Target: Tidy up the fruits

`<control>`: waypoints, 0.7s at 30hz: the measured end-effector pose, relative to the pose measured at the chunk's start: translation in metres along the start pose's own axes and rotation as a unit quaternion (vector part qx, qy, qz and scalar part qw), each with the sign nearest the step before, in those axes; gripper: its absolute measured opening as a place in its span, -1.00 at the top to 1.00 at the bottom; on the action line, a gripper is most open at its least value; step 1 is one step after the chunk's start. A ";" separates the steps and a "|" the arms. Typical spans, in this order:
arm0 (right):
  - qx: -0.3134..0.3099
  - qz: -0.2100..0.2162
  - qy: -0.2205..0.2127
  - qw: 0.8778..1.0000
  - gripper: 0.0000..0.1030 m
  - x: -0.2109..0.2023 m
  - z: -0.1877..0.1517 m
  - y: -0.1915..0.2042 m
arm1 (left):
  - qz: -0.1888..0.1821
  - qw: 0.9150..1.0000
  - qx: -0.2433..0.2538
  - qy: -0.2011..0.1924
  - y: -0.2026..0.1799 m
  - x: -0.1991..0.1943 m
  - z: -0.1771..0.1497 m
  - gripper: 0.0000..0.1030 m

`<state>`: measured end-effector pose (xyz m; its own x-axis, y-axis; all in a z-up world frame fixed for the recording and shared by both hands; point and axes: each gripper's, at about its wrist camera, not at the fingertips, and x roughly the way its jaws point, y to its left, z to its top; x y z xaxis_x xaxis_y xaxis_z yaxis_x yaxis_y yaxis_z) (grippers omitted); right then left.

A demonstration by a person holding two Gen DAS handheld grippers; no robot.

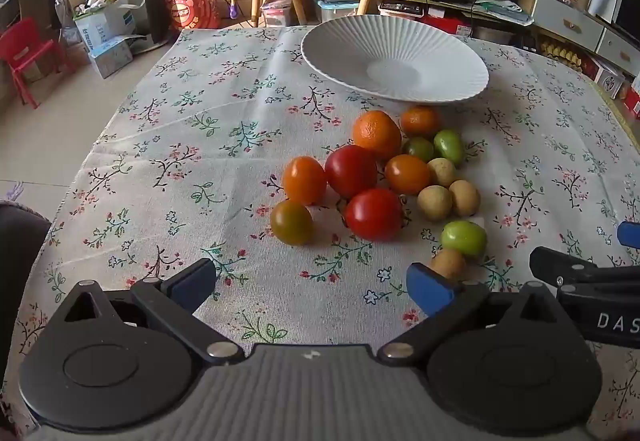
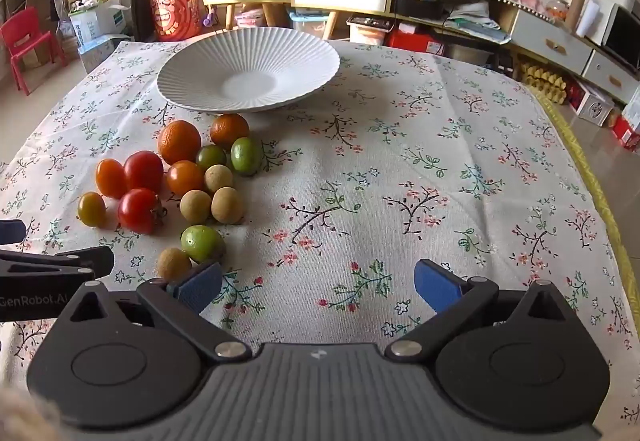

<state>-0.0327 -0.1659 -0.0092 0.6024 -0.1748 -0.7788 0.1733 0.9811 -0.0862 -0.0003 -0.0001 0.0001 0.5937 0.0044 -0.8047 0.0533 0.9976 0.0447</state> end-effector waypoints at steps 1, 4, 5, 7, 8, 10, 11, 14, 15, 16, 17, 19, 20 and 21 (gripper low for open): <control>0.000 0.001 0.000 1.000 -0.99 0.000 0.000 0.000 | 0.000 1.000 0.000 0.000 0.000 0.000 0.000 -0.82; -0.002 0.001 -0.001 1.000 -0.99 -0.001 0.002 0.000 | 0.000 1.000 0.000 0.000 0.000 0.000 0.000 -0.82; -0.002 0.001 -0.001 1.000 -0.99 -0.001 0.002 0.000 | 0.001 1.000 0.000 0.000 0.000 -0.001 0.000 -0.82; -0.003 0.001 -0.002 1.000 -0.99 -0.002 0.003 0.000 | 0.001 1.000 0.000 0.000 0.000 -0.001 -0.001 -0.82; -0.004 0.001 -0.001 1.000 -0.99 0.001 -0.002 0.002 | 0.002 1.000 0.001 0.002 0.000 0.001 0.002 -0.82; -0.004 0.001 0.000 1.000 -0.99 0.003 -0.001 0.003 | 0.001 1.000 0.002 0.004 -0.001 0.001 0.002 -0.82; -0.004 0.000 0.000 1.000 -0.99 0.004 -0.001 0.003 | 0.001 1.000 0.002 0.004 -0.001 0.001 0.002 -0.82; -0.003 0.002 0.003 1.000 -0.99 0.001 -0.001 0.001 | 0.002 1.000 0.004 0.003 -0.004 0.001 0.004 -0.82; -0.003 0.002 0.003 1.000 -0.99 0.001 -0.001 0.001 | 0.002 1.000 0.004 0.003 -0.005 0.001 0.002 -0.82; -0.003 0.003 0.003 1.000 -0.99 0.001 -0.001 0.001 | -0.001 1.000 0.002 0.000 -0.001 -0.001 0.001 -0.82; -0.004 0.003 0.003 1.000 -0.99 0.001 -0.001 0.002 | -0.001 1.000 0.002 0.001 -0.002 -0.001 0.001 -0.82; -0.004 0.003 0.002 1.000 -0.99 0.000 0.000 0.003 | -0.002 1.000 0.002 0.001 -0.002 0.000 0.001 -0.82; -0.003 0.003 0.001 1.000 -0.99 -0.001 0.000 0.003 | -0.001 1.000 0.002 0.000 -0.002 0.000 0.001 -0.82; -0.003 0.004 0.001 1.000 -0.99 -0.001 0.000 0.003 | -0.001 1.000 0.002 0.000 -0.002 0.000 0.001 -0.82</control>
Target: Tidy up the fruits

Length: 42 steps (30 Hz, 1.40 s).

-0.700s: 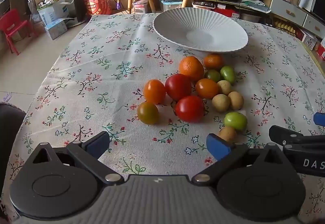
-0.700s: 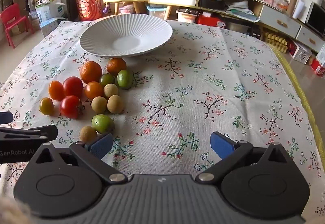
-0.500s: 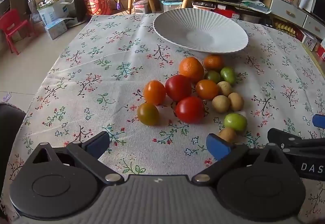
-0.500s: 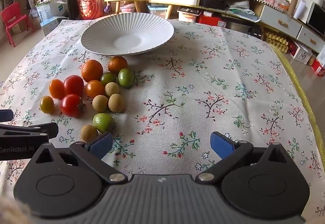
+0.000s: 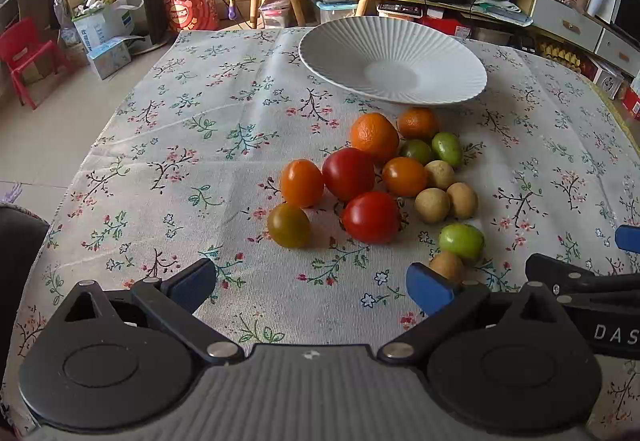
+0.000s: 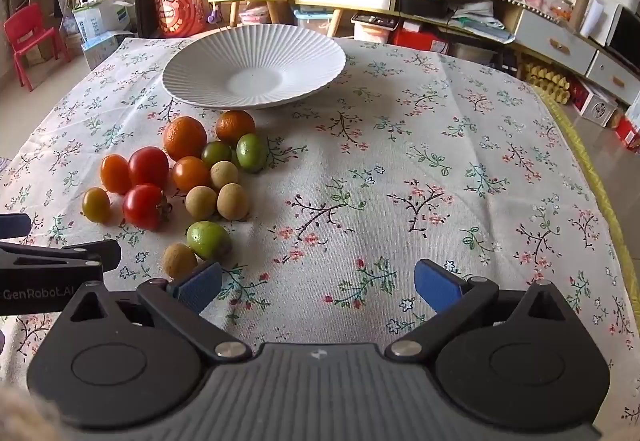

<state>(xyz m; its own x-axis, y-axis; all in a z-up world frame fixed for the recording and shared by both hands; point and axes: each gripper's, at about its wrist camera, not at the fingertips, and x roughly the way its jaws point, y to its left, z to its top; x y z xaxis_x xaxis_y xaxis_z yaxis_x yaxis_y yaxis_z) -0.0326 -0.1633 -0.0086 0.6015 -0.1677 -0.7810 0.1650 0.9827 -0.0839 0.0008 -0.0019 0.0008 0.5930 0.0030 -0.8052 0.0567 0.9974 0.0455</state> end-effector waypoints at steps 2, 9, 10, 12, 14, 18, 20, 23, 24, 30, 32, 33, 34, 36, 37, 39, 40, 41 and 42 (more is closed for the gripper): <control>0.002 0.001 -0.001 1.000 -0.99 0.000 0.000 -0.001 | 0.000 1.000 0.000 0.000 0.000 0.000 0.001 -0.82; 0.004 0.002 -0.003 1.000 -0.99 -0.001 0.002 -0.002 | -0.003 1.000 0.000 -0.002 0.002 -0.001 0.000 -0.82; 0.003 0.002 -0.002 1.000 -0.99 -0.001 0.002 -0.001 | -0.003 1.000 0.000 -0.002 0.002 -0.001 0.000 -0.82; 0.001 0.001 -0.002 1.000 -0.99 0.000 0.002 0.001 | -0.003 1.000 -0.002 -0.003 0.003 -0.002 0.000 -0.82; -0.001 0.000 -0.002 1.000 -0.99 0.000 0.001 0.001 | -0.005 1.000 -0.002 -0.004 0.004 -0.003 0.000 -0.82; -0.003 0.000 -0.002 1.000 -0.99 -0.001 0.001 0.002 | -0.005 1.000 -0.002 -0.005 0.003 -0.003 0.002 -0.82; -0.002 0.000 -0.002 1.000 -0.99 -0.001 0.001 0.001 | -0.005 1.000 -0.002 -0.004 0.002 -0.003 0.002 -0.82; -0.002 0.001 -0.004 1.000 -0.99 -0.002 0.002 0.001 | -0.005 1.000 -0.002 -0.005 0.002 -0.003 0.002 -0.82; -0.002 0.001 -0.004 1.000 -0.99 -0.002 0.002 0.000 | -0.005 1.000 -0.002 -0.005 0.002 -0.003 0.002 -0.82; -0.003 0.000 -0.003 1.000 -0.99 -0.002 0.001 0.001 | -0.005 1.000 -0.001 -0.004 0.002 -0.003 0.002 -0.82; -0.004 -0.001 -0.004 1.000 -0.99 -0.002 0.001 0.002 | -0.005 1.000 0.000 -0.005 0.002 -0.003 0.002 -0.82; -0.004 -0.002 -0.005 1.000 -0.99 -0.002 0.002 0.002 | -0.005 1.000 0.000 -0.005 0.002 -0.003 0.002 -0.82; -0.004 -0.004 -0.005 1.000 -0.99 -0.002 0.001 0.002 | -0.005 1.000 -0.001 -0.006 0.002 -0.003 0.002 -0.82; -0.004 -0.006 -0.006 1.000 -0.99 -0.002 0.001 0.001 | -0.004 1.000 -0.001 -0.007 0.002 -0.004 0.002 -0.82; -0.003 -0.006 -0.006 1.000 -0.99 -0.003 0.001 0.001 | -0.004 1.000 -0.001 -0.008 0.002 -0.004 0.002 -0.82; -0.002 -0.007 -0.006 1.000 -0.99 -0.002 0.001 0.000 | -0.005 1.000 -0.002 -0.008 0.003 -0.004 0.002 -0.82; -0.001 -0.007 -0.006 1.000 -0.99 -0.002 0.001 0.000 | -0.005 1.000 -0.002 -0.008 0.003 -0.004 0.002 -0.82; -0.002 -0.006 -0.006 1.000 -0.99 -0.002 0.001 0.000 | -0.005 1.000 -0.001 -0.008 0.003 -0.004 0.002 -0.82; -0.003 -0.006 -0.005 1.000 -0.99 -0.002 0.002 0.001 | -0.005 1.000 -0.002 -0.008 0.003 -0.004 0.002 -0.82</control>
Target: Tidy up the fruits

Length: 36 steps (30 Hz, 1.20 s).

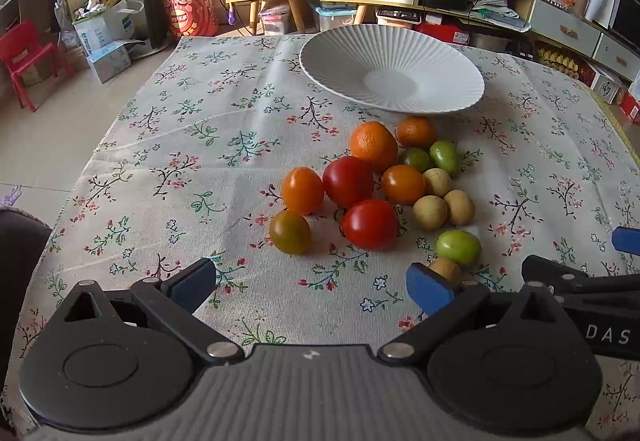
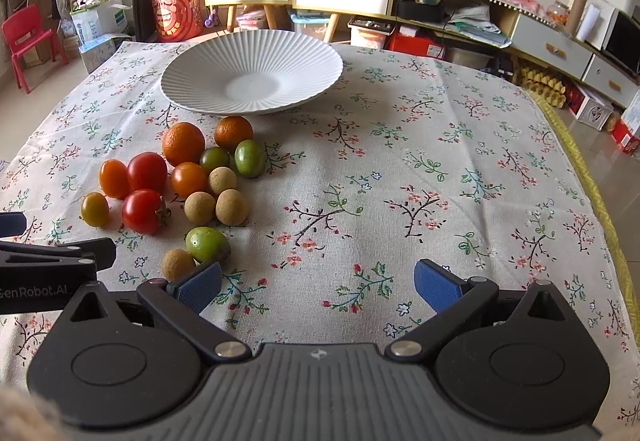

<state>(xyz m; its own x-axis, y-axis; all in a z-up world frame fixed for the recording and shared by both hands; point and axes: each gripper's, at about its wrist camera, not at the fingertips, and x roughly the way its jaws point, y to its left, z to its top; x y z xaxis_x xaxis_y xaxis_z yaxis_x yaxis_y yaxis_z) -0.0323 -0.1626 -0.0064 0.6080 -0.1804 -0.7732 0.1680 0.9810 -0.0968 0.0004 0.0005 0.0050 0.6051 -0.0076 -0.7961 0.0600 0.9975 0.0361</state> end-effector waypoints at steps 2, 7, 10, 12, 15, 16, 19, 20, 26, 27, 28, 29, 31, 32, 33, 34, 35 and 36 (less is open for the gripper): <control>-0.002 0.001 0.001 1.000 -0.99 0.001 0.000 0.000 | 0.000 1.000 0.000 0.000 0.000 0.000 0.000 -0.82; -0.004 0.001 0.002 1.000 -0.99 0.001 0.000 0.001 | 0.000 1.000 0.000 0.001 0.000 0.000 0.000 -0.82; -0.003 0.000 0.002 1.000 -0.99 0.001 -0.001 0.002 | 0.000 1.000 0.000 0.000 0.000 0.000 0.000 -0.82; -0.003 0.000 0.002 1.000 -0.99 0.001 -0.001 0.001 | 0.000 1.000 -0.001 0.001 0.000 0.000 0.000 -0.82; -0.003 0.000 0.001 1.000 -0.99 0.001 0.000 0.001 | 0.001 1.000 -0.001 0.000 0.000 0.000 0.000 -0.82; -0.003 0.000 0.001 1.000 -0.99 0.001 -0.001 0.001 | 0.000 1.000 -0.001 0.000 0.000 -0.001 0.001 -0.82; -0.004 0.000 0.000 1.000 -0.99 0.000 -0.001 0.001 | 0.001 1.000 -0.001 -0.001 0.000 -0.001 0.001 -0.82; -0.004 0.000 0.001 1.000 -0.99 0.000 -0.001 0.001 | 0.001 1.000 0.000 -0.001 0.001 -0.001 0.000 -0.82; -0.004 -0.002 0.001 1.000 -0.99 0.000 -0.001 0.001 | 0.001 1.000 -0.001 -0.002 0.002 -0.002 0.001 -0.82; -0.003 -0.002 0.001 1.000 -0.99 0.000 0.000 0.001 | 0.001 1.000 -0.002 -0.001 0.002 -0.001 0.001 -0.82; -0.003 -0.003 0.001 1.000 -0.99 0.000 0.000 0.001 | 0.001 1.000 -0.002 -0.001 0.003 -0.001 0.001 -0.82; -0.003 -0.003 0.001 1.000 -0.99 0.000 0.000 0.000 | 0.001 1.000 -0.002 -0.001 0.003 -0.001 0.001 -0.82; -0.001 -0.004 0.001 1.000 -0.99 0.000 0.000 0.000 | 0.001 1.000 -0.002 -0.002 0.003 -0.001 0.000 -0.82; -0.001 -0.005 0.002 1.000 -0.99 0.000 0.000 0.000 | 0.002 1.000 -0.002 -0.002 0.003 -0.001 0.000 -0.82; -0.001 -0.005 0.002 1.000 -0.99 0.000 0.000 0.000 | 0.002 1.000 -0.002 -0.003 0.004 -0.001 0.000 -0.82; -0.001 -0.005 0.002 1.000 -0.99 0.000 0.000 0.000 | 0.002 1.000 -0.002 -0.003 0.004 -0.001 0.000 -0.82; -0.001 -0.004 0.002 1.000 -0.99 0.000 0.000 0.000 | 0.002 1.000 -0.003 -0.004 0.005 -0.001 0.000 -0.82; -0.002 -0.004 0.002 1.000 -0.99 0.000 0.000 0.000 | 0.001 1.000 -0.004 -0.005 0.005 -0.001 0.001 -0.82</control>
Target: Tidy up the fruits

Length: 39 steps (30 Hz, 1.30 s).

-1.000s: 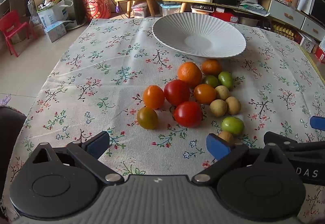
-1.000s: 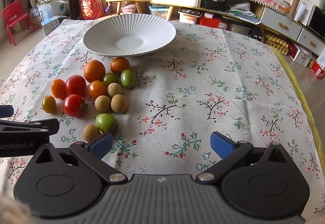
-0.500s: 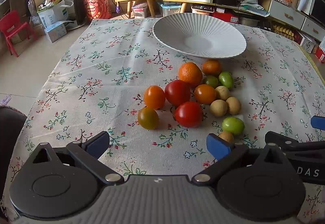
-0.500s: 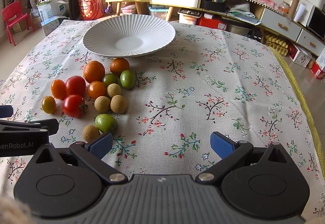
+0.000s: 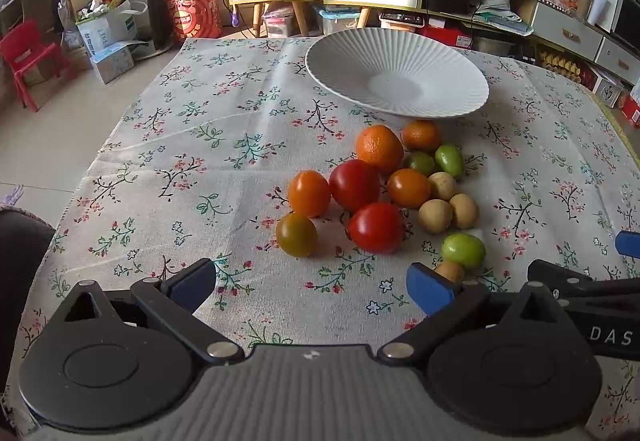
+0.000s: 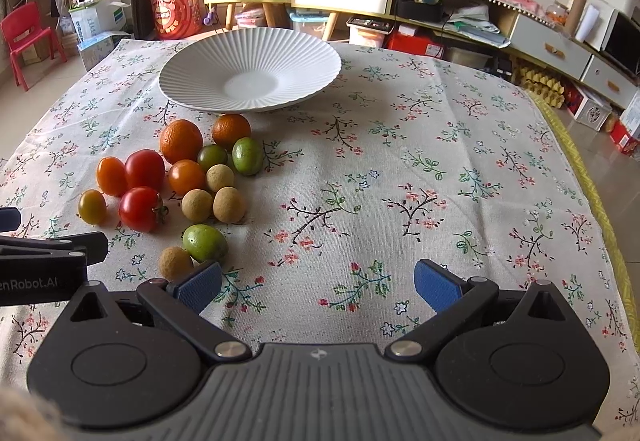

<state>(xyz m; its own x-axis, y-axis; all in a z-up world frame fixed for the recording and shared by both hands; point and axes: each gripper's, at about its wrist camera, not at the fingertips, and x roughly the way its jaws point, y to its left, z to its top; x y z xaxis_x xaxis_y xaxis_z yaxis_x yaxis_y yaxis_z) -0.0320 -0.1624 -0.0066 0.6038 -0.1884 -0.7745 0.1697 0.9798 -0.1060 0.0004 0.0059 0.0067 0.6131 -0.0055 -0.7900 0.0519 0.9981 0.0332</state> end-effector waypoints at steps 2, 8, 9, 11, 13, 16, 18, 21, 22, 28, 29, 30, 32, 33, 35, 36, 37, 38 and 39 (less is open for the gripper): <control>-0.002 0.001 -0.001 1.000 -0.99 -0.001 0.001 0.001 | 0.000 1.000 0.000 -0.002 0.000 0.000 0.000 -0.82; 0.000 0.002 -0.004 1.000 -1.00 -0.002 0.001 -0.001 | 0.002 1.000 0.002 -0.007 0.000 0.000 0.000 -0.82; 0.000 0.002 -0.004 1.000 -1.00 -0.002 0.001 -0.001 | 0.002 1.000 0.002 -0.008 0.000 -0.001 0.000 -0.82; 0.000 0.004 -0.004 1.000 -1.00 -0.001 0.001 -0.001 | 0.001 1.000 0.003 -0.011 0.000 -0.001 0.000 -0.82; -0.001 0.008 -0.006 1.000 -1.00 -0.001 0.001 0.000 | -0.002 1.000 0.006 -0.018 -0.001 -0.003 0.001 -0.82; -0.008 0.015 -0.009 1.000 -1.00 -0.001 0.001 0.001 | -0.005 0.999 0.012 -0.039 0.001 -0.006 -0.001 -0.82; -0.013 0.022 -0.009 1.000 -1.00 0.001 0.001 0.001 | -0.010 0.999 0.016 -0.043 0.003 -0.004 -0.003 -0.82; -0.015 0.039 0.008 0.999 -1.00 0.007 -0.001 -0.001 | -0.035 0.999 0.020 -0.033 0.011 0.001 -0.009 -0.82; -0.013 0.047 0.015 0.999 -1.00 0.009 -0.002 -0.003 | -0.040 0.999 0.023 -0.029 0.014 0.003 -0.010 -0.82; -0.022 0.088 0.044 0.995 -1.00 0.027 -0.012 -0.004 | -0.068 0.995 0.067 -0.034 0.026 0.015 -0.022 -0.82; -0.029 0.094 0.045 0.994 -1.00 0.030 -0.014 -0.003 | -0.075 0.993 0.080 -0.037 0.028 0.019 -0.024 -0.82; -0.036 0.095 0.047 0.994 -1.00 0.033 -0.016 -0.001 | -0.077 0.992 0.092 -0.037 0.029 0.022 -0.026 -0.82; -0.054 0.089 0.039 0.994 -1.00 0.037 -0.019 0.002 | -0.081 0.990 0.108 -0.031 0.031 0.032 -0.030 -0.82; -0.067 0.084 0.028 0.994 -1.00 0.037 -0.021 0.004 | -0.080 0.990 0.112 -0.027 0.032 0.037 -0.032 -0.82; -0.079 0.086 0.013 0.993 -1.00 0.037 -0.022 0.005 | -0.090 0.990 0.104 -0.031 0.036 0.043 -0.033 -0.83; -0.078 0.088 0.008 0.993 -1.00 0.038 -0.022 0.004 | -0.096 0.990 0.098 -0.034 0.038 0.045 -0.033 -0.84; -0.077 0.089 0.001 0.993 -1.00 0.039 -0.022 0.004 | -0.099 0.990 0.098 -0.037 0.039 0.047 -0.032 -0.84; -0.080 0.089 -0.010 0.993 -1.00 0.040 -0.021 0.002 | -0.102 0.989 0.102 -0.042 0.039 0.048 -0.032 -0.84; -0.086 0.091 -0.022 0.992 -1.00 0.041 -0.022 0.002 | -0.106 0.987 0.108 -0.046 0.039 0.049 -0.032 -0.84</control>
<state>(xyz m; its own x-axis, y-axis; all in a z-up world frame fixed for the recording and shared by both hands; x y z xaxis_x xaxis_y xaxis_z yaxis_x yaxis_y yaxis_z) -0.0238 -0.1664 -0.0519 0.6462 -0.0063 -0.7631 -0.0777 0.9942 -0.0740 0.0072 0.0466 -0.0497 0.6391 -0.2289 -0.7343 0.3480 0.9374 0.0107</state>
